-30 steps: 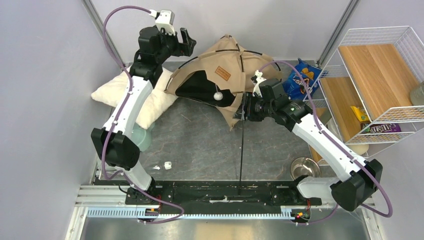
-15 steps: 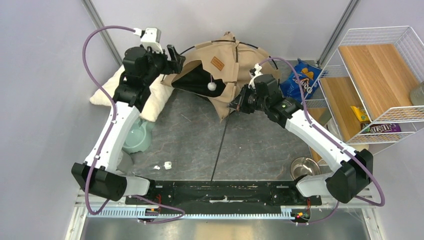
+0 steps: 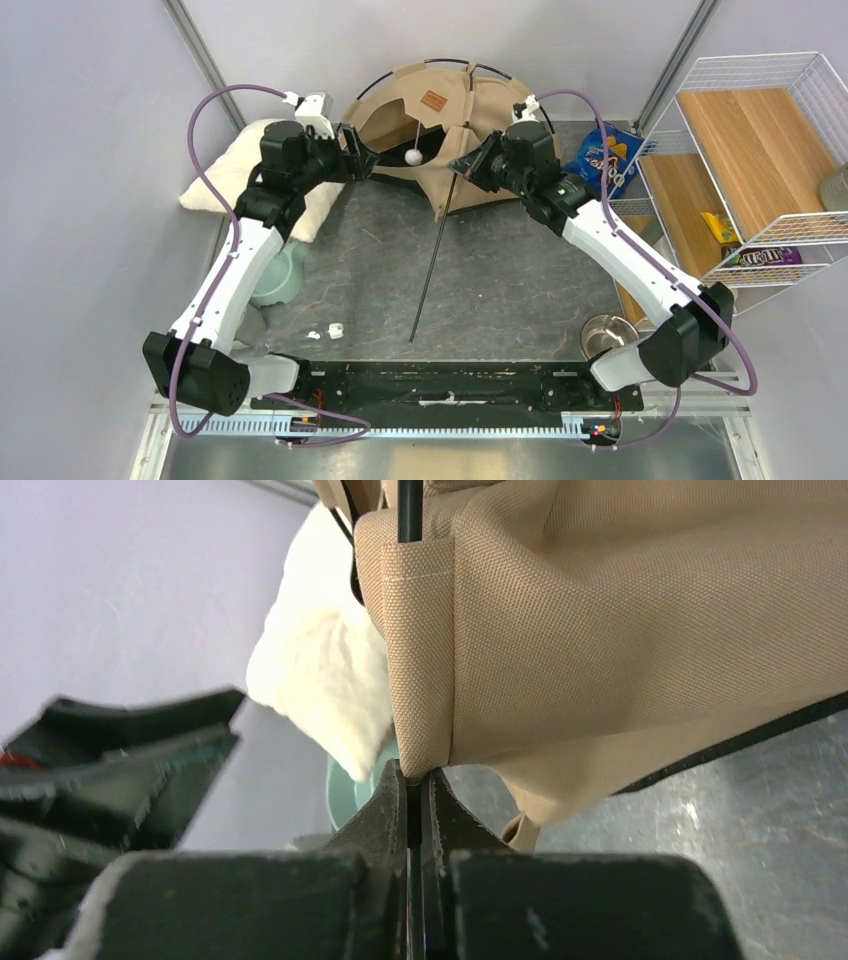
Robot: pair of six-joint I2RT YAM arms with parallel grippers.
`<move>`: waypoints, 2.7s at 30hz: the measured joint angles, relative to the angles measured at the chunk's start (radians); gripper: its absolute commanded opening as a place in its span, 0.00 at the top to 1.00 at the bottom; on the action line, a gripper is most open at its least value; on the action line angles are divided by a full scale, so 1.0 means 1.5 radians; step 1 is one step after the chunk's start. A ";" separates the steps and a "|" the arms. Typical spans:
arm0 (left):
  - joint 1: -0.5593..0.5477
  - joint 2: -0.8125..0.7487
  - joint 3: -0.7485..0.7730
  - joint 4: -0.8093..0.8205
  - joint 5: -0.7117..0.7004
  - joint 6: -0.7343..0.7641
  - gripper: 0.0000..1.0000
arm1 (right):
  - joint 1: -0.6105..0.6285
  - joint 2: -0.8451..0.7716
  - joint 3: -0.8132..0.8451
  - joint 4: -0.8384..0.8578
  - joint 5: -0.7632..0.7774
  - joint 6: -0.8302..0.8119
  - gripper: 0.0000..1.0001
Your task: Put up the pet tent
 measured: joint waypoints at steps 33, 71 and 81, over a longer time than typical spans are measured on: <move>-0.141 -0.008 -0.198 0.230 0.371 -0.233 0.77 | -0.008 0.125 0.178 -0.083 -0.002 -0.034 1.00; -0.150 0.053 -0.118 0.247 0.346 -0.323 0.98 | 0.162 -0.118 -0.169 0.040 -0.182 -0.142 0.48; -0.152 0.054 -0.110 0.261 0.329 -0.336 0.98 | 0.185 -0.096 -0.175 0.070 -0.100 -0.108 0.81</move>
